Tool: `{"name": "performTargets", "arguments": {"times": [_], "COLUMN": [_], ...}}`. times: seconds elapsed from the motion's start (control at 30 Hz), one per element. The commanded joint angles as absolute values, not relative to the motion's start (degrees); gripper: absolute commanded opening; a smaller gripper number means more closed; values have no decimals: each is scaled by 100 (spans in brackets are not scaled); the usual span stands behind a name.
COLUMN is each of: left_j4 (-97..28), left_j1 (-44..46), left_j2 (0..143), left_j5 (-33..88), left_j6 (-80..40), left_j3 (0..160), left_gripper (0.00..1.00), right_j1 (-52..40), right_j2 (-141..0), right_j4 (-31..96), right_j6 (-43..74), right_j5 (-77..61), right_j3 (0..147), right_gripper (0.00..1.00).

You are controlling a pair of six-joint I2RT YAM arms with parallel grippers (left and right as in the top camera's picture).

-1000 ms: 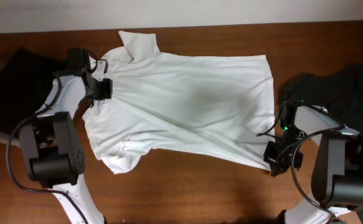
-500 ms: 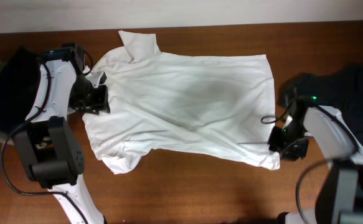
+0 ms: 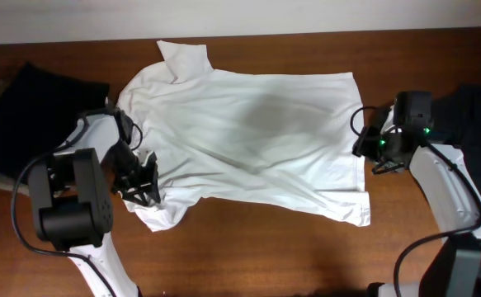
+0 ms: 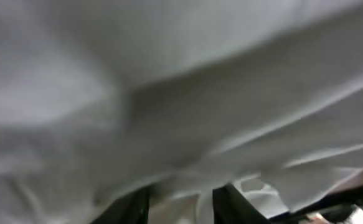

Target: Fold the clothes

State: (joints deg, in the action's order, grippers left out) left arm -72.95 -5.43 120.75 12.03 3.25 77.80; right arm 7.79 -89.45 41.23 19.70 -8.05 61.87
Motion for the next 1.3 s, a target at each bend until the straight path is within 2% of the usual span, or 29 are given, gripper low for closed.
{"name": "performTargets", "arguments": {"times": [0.0,0.03,0.2,0.23,0.3,0.37,0.4,0.53,0.67,0.73,0.77,0.83,0.93,1.03,1.13,1.17,1.2,1.23,1.27], "left_j4": [-7072,-7166,-7489,-7511,-7544,-7542,-7542,-7555,-7544,-7476,-7415,-7378,-7343,-7236,-7004,-6956,-6914,-6879,-6818], "left_j1": [-537,-539,-729,-805,-980,-1221,-1308,-1584,-1629,-1629,-1629,-1621,-1612,-1575,-1385,-1310,-1249,-1190,-1105], "left_j2": [11987,11987,11924,11889,11780,11620,11557,11362,11321,11321,11321,11310,11220,10943,10436,10339,10296,10276,10272], "left_j5": [989,720,224,198,91,54,51,-5,12,71,204,305,589,1000,1319,1426,1490,1485,1487], "left_j6": [213,213,16,-10,-80,-134,-134,-176,-178,-176,-172,-128,32,327,491,607,659,659,657], "left_j3": [7419,7354,7349,7349,7349,7354,7356,7356,7356,7356,7356,7356,7428,7522,7544,7544,7544,7544,7544], "left_gripper": [10,1,1,1,1,1,1,1,1,6,15,23,27,30,40,41,41,43,44], "right_j1": [762,762,755,751,751,760,762,937,1273,1389,1409,1428,1387,1253,1092,1059,1048,1052,1090], "right_j2": [-9456,-9749,-10700,-10868,-11166,-11284,-11281,-11253,-11244,-11242,-11242,-11242,-11244,-11246,-11246,-11246,-11246,-11246,-11240], "right_j4": [3861,3686,2902,2733,2587,2567,2550,2720,3645,4431,4842,5599,6410,6501,5878,5728,5675,5728,5959], "right_j6": [2043,2043,2038,2040,2040,2040,2038,2018,2016,1763,1597,1485,1210,1197,1203,1247,1247,1251,1431], "right_j5": [-840,-843,-1166,-1186,-1179,-967,-794,-377,-377,-384,-384,-425,-958,-1044,-1343,-1354,-1330,-1278,-873], "right_j3": [6259,6259,6259,6259,6259,6259,6265,6602,7345,7808,8007,8224,8031,7465,6595,6381,6270,6239,6278], "right_gripper": [62,66,67,60,38,11,5,4,4,40,45,48,48,49,45,36,16,5,4]}}
